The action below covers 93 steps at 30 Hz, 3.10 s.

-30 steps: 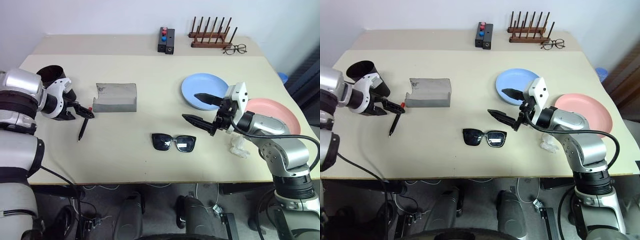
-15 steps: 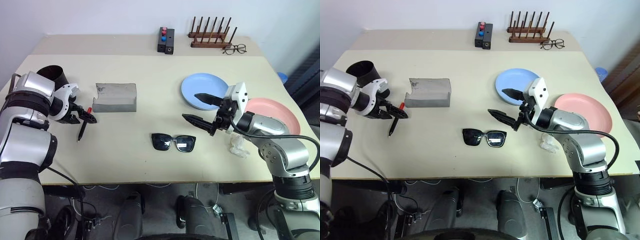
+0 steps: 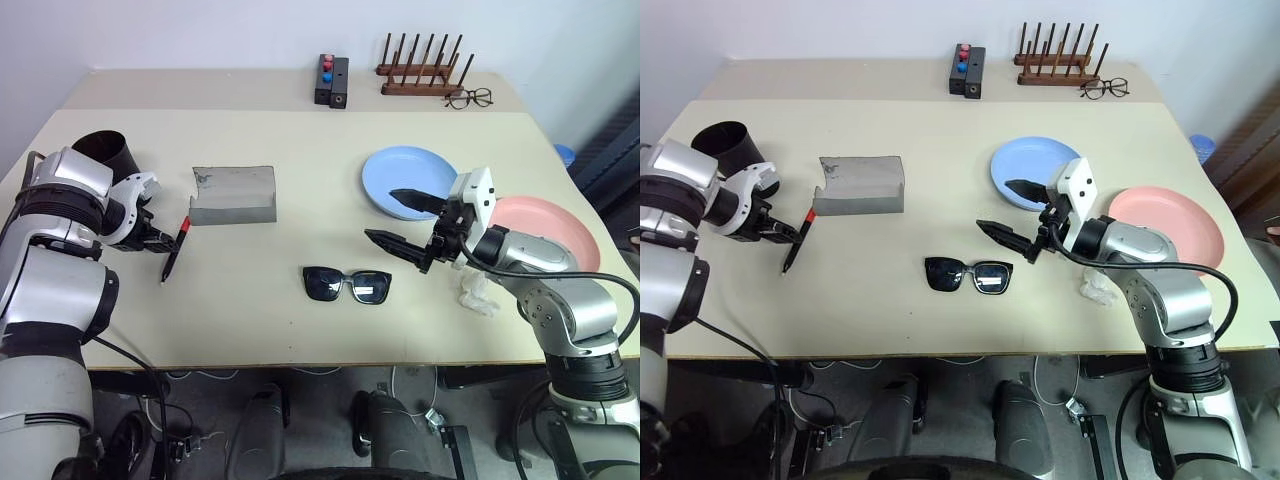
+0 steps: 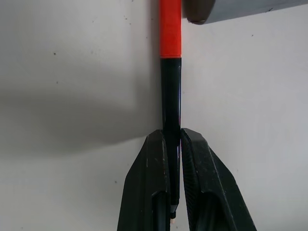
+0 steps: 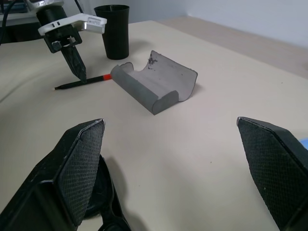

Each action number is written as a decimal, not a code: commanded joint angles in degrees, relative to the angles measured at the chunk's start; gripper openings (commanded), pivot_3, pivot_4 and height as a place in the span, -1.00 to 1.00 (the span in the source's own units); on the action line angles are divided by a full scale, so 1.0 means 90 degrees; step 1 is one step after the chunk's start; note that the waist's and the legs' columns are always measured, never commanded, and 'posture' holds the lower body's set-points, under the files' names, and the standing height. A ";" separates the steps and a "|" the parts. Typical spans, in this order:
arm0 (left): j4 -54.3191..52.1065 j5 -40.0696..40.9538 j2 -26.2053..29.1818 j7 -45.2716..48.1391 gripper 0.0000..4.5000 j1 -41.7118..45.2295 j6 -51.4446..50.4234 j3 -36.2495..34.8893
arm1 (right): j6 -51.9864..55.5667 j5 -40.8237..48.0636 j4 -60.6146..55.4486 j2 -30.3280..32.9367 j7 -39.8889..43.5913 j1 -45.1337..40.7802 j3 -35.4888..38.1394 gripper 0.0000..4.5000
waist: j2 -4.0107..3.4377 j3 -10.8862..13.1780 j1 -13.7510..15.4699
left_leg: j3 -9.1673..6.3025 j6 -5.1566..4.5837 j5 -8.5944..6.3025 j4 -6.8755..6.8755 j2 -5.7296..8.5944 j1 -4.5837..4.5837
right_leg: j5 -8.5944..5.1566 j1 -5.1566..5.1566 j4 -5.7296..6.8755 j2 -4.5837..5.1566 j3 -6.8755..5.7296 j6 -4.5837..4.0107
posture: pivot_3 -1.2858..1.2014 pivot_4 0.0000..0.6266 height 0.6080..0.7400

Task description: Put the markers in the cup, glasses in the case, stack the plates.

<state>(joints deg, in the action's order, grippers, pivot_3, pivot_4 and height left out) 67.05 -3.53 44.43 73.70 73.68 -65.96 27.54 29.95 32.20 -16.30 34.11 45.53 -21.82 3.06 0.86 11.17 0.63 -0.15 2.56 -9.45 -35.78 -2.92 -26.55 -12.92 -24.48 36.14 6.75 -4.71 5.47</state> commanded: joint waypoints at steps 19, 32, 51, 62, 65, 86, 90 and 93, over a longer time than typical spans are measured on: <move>-0.4531 0.0754 0.1109 -0.1715 -0.99 -0.1634 0.0085 -0.2854 | -0.0375 -0.0115 0.0107 -0.0057 0.0228 -0.0168 0.0008 1.00 | 0.0001 0.0004 -0.0007 | -0.0002 0.0000 0.0000 0.0001 -0.0001 0.0005 | 0.0000 0.0003 0.0003 0.0000 0.0001 0.0001 | 0.03 -0.52 1.00; -0.3503 0.1460 0.0197 -0.3937 -0.99 -0.1538 0.5069 -0.5037 | -0.0403 -0.0163 0.0185 -0.0064 0.0300 -0.0269 0.0026 1.00 | 0.0003 0.0003 0.0016 | 0.0003 -0.0001 0.0001 -0.0014 0.0000 0.0009 | 0.0012 0.0009 0.0017 -0.0002 0.0002 0.0021 | 0.03 -0.52 1.00; -0.1211 0.1939 0.0415 -0.4550 -0.99 -0.1634 0.8636 -0.5782 | -0.0359 0.0488 -0.0003 -0.0220 0.0201 -0.0480 0.0522 1.00 | 0.0004 0.0002 -0.0001 | 0.0008 -0.0001 0.0001 -0.0012 0.0000 0.0015 | 0.0013 0.0013 0.0017 -0.0001 0.0002 0.0022 | 0.03 -0.52 1.00; -0.1385 0.2157 0.0416 -0.4716 -0.99 -0.2190 0.8524 -0.5917 | -0.0704 0.0658 0.0231 -0.0633 0.0330 -0.0897 0.0471 1.00 | 0.0012 -0.0003 -0.0001 | 0.0006 0.0000 0.0001 -0.0014 0.0000 0.0015 | 0.0014 0.0018 0.0017 -0.0002 0.0002 0.0023 | 0.03 -0.52 1.00; -0.1421 0.2184 0.0402 -0.4733 -0.99 -0.2222 0.8467 -0.5914 | -0.0655 0.0784 0.0280 -0.0709 0.0280 -0.0970 0.0560 1.00 | 0.0012 -0.0003 0.0008 | 0.0006 0.0000 0.0001 -0.0014 0.0000 0.0015 | 0.0014 0.0017 0.0017 -0.0002 0.0001 0.0024 | 0.03 -0.52 1.00; -0.0908 0.1974 0.0009 -0.4946 -0.99 -0.2479 0.8421 -0.5634 | -0.0604 0.0701 0.0193 -0.0583 0.0191 -0.0872 0.0478 1.00 | 0.0012 -0.0003 0.0002 | 0.0007 0.0000 0.0001 -0.0013 0.0000 0.0015 | 0.0014 0.0017 0.0017 -0.0002 0.0002 0.0024 | 0.03 -0.52 1.00; -0.0789 0.1991 -0.0056 -0.4936 -0.99 -0.2448 0.8483 -0.5629 | -0.0596 0.0707 0.0179 -0.0578 0.0171 -0.0867 0.0479 1.00 | 0.0012 -0.0003 0.0013 | 0.0007 0.0000 0.0001 -0.0013 0.0000 0.0015 | 0.0014 0.0017 0.0017 -0.0002 0.0002 0.0024 | 0.03 -0.52 1.00; -0.0739 0.1943 -0.0062 -0.4950 -0.62 -0.2446 0.8600 -0.5594 | -0.0588 0.0704 0.0157 -0.0573 0.0150 -0.0858 0.0472 1.00 | 0.0012 -0.0003 0.0009 | 0.0007 0.0000 0.0001 -0.0014 0.0000 0.0014 | 0.0015 0.0017 0.0015 -0.0002 0.0001 0.0023 | 0.03 -0.52 1.00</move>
<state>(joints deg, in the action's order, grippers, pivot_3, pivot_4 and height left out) 61.23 14.18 42.99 29.39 50.68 9.61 -22.74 25.01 38.38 -13.07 28.24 47.00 -29.38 6.18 0.97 11.15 0.71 -0.09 2.56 -9.44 -35.91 -2.92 -26.43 -12.79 -24.32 36.27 6.74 -4.70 5.68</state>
